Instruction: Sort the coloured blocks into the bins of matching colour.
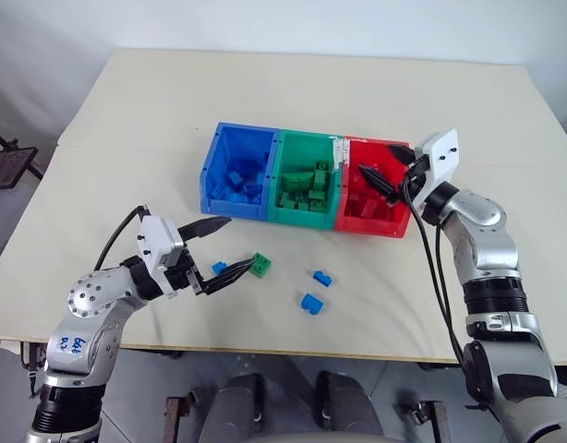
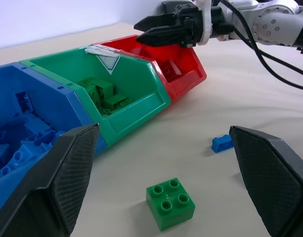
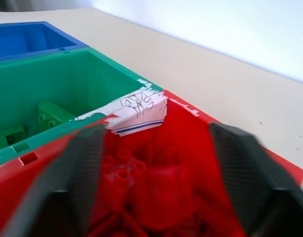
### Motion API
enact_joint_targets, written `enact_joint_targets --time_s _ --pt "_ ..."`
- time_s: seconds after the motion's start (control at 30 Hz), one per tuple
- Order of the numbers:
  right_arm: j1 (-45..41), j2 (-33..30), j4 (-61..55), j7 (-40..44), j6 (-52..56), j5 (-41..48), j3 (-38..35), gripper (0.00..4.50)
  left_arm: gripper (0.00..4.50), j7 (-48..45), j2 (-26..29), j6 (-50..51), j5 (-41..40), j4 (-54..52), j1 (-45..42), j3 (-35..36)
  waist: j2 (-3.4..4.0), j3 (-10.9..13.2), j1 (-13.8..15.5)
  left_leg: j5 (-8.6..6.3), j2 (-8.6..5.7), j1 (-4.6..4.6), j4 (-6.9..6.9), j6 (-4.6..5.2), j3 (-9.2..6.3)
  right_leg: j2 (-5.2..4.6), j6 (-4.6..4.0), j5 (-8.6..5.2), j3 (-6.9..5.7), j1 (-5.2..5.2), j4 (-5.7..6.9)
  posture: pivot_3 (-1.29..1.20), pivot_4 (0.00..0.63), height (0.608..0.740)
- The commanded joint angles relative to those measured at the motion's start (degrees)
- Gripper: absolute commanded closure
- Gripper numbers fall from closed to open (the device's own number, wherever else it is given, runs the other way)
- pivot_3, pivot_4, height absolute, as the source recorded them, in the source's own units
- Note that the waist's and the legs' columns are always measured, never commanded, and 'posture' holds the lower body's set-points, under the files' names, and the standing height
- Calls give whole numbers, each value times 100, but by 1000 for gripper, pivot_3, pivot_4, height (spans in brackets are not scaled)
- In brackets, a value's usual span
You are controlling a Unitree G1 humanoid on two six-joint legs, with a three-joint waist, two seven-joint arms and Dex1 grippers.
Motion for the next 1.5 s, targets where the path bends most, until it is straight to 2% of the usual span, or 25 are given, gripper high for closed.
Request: enact_joint_targets --time_s 0.03,0.13,0.27,0.33,0.47,0.57,0.67,0.83,0.97,1.17,1.37,1.5 --pt "531 -319 -976 716 -53 601 -358 55 0 -161 203 91 -106 -97 -45 59 0 0 20 0 0 -2 1 0 -4 0 0 0 -4 0 -1 0 150 740" --pt "1331 -661 -1845 1379 7 1123 -614 55 0 -476 346 -124 50 159 -118 -49 2 1 88 -2 -1 -20 5 1 -32 3 0 0 -24 0 -6 0 150 740" --pt "2462 -1133 -2593 1686 194 1436 -1086 55 0 -854 474 -461 337 626 -286 -273 4 2 114 -3 -5 -28 12 6 -19 1 8 4 -26 0 -21 0 150 740" --pt "3402 -1290 -2942 1895 0 1553 -1626 55 0 -1014 386 -725 525 907 -527 -528 6 2 178 -2 -3 -26 13 7 -16 1 8 4 -28 1 -22 0 150 740" --pt "4834 -1558 -3209 2448 -518 1377 -2207 55 0 -1355 254 -1085 704 1325 -839 -903 7 1 192 0 -9 -27 13 12 -13 -3 11 6 -27 3 -26 0 150 740" --pt "5353 -1594 -3124 2641 -851 1346 -2399 55 0 -1579 259 -1403 867 1717 -1024 -1018 6 2 120 2 -11 -22 12 19 6 -6 13 7 -18 4 -29 0 150 740" --pt "5312 -1578 -2849 2592 -1034 1272 -2403 55 0 -1792 317 -1618 850 1930 -1079 -976 2 4 23 4 -9 12 5 22 35 -16 10 8 -2 12 -33 0 150 740" --pt "4746 -1541 -2790 2495 -937 1121 -1803 55 0 -1881 497 -1834 846 1930 -846 -758 2 4 -10 -11 1 48 -4 -10 57 -25 -6 17 8 21 -24 0 150 740" --pt "4135 -1550 -2980 2069 -20 1074 -1175 55 0 -1674 595 -1676 705 1731 -547 -437 4 5 11 -13 17 49 0 -17 61 -34 -14 21 13 10 -15 0 150 740" --pt "3377 -1459 -3251 2096 777 1019 -91 55 0 -1310 702 -1458 578 1376 91 125 4 5 15 -17 34 43 -1 -9 50 -35 -15 21 1 4 -21 0 150 740" --pt "2537 -923 -3120 1776 1380 656 954 55 0 -779 583 -1363 593 768 860 493 4 5 8 -29 38 34 -3 -8 48 -34 -15 21 -10 2 -32 0 150 740" --pt "2273 -579 -2797 1508 1416 321 1309 55 0 -668 539 -1287 495 410 1083 505 4 5 27 -32 41 33 -4 -10 49 -33 -16 21 -13 0 -36 0 150 740"
